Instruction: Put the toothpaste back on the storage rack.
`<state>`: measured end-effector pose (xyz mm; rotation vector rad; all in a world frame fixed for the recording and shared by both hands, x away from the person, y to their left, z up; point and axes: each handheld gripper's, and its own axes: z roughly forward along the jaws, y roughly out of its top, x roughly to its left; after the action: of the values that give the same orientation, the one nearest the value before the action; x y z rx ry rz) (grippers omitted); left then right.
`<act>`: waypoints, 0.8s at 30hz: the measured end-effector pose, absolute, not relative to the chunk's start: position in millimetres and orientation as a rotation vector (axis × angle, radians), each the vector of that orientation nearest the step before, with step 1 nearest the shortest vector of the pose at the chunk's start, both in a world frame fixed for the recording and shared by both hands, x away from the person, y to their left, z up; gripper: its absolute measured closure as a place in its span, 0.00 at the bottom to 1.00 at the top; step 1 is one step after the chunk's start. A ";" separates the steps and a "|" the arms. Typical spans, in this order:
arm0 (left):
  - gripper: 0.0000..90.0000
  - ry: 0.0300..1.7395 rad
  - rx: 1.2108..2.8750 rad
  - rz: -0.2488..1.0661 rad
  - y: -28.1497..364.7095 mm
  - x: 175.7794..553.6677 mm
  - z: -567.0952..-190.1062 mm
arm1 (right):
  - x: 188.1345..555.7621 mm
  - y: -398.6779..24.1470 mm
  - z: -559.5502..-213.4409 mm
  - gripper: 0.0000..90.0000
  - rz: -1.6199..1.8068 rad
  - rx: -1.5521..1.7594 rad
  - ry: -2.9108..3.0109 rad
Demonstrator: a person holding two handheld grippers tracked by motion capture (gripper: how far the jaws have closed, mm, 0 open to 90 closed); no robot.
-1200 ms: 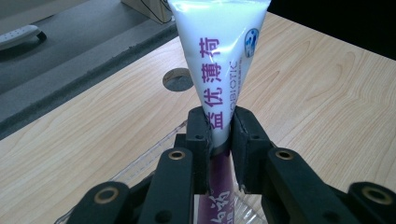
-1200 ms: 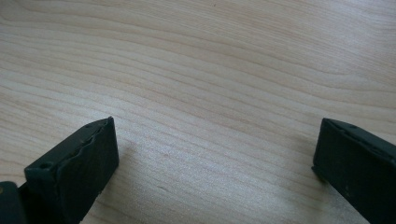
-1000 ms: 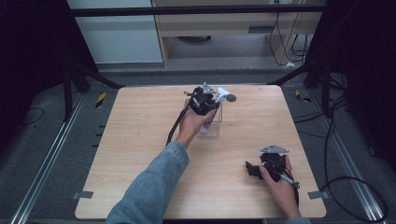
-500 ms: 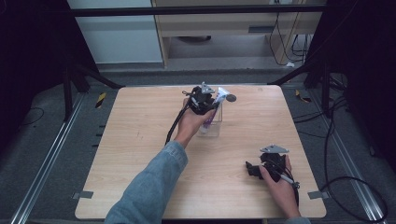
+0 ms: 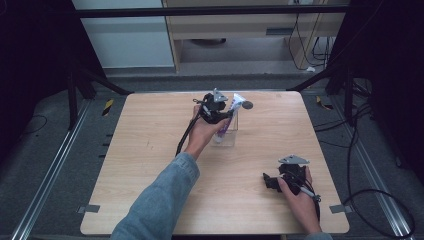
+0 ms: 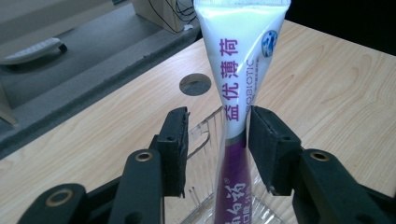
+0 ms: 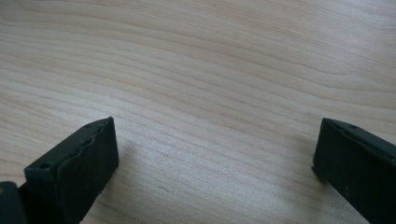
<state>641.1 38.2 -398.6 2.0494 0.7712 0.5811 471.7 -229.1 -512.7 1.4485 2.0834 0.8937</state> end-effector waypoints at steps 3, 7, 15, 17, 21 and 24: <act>0.61 0.766 2.038 0.586 40.0 639.1 -396.1 | 471.7 -229.0 -512.7 0.00 0.894 1.449 2.083; 0.60 0.760 2.033 0.590 40.9 637.4 -393.4 | 471.6 -229.1 -512.6 0.00 0.892 1.449 2.085; 0.57 0.740 2.032 0.604 39.8 633.1 -391.0 | 471.6 -229.1 -512.6 0.00 0.892 1.449 2.085; 0.57 0.740 2.030 0.607 40.3 632.4 -390.4 | 471.6 -229.0 -512.6 0.00 0.892 1.450 2.084; 0.55 0.732 2.027 0.614 42.1 629.6 -388.2 | 471.6 -229.0 -512.6 0.00 0.893 1.451 2.083; 0.51 0.730 2.023 0.606 44.2 626.4 -386.7 | 471.6 -229.0 -512.6 0.00 0.892 1.450 2.084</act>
<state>626.4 44.2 -386.7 2.0226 0.7296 0.6062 471.6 -229.0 -512.6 1.4501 2.0839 0.8923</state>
